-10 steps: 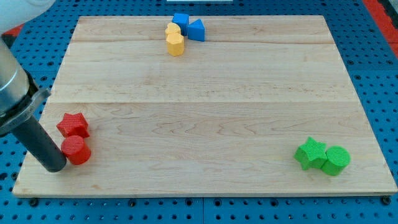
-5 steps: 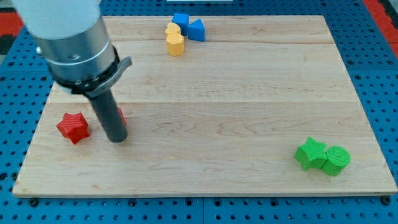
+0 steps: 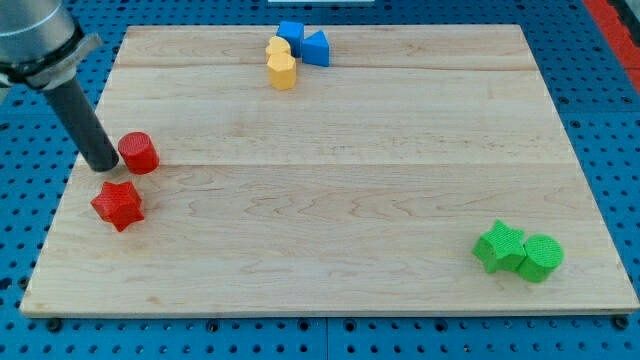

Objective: Push the red circle into the hexagon

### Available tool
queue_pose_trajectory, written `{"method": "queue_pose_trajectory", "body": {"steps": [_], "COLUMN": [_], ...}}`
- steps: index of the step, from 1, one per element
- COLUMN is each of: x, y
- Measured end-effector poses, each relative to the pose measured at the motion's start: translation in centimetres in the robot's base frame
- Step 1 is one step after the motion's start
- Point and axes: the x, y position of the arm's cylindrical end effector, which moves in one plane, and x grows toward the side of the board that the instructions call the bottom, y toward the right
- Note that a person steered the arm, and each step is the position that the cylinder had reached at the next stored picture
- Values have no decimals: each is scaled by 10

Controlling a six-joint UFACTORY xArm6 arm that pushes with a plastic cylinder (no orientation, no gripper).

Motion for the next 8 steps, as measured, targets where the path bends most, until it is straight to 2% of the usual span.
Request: {"method": "queue_pose_trajectory", "body": {"steps": [1, 2, 3, 4, 5, 6, 7, 8], "x": [-29, -35, -24, 10, 15, -24, -43, -22], "y": [58, 110, 99, 89, 119, 158, 188, 196]}}
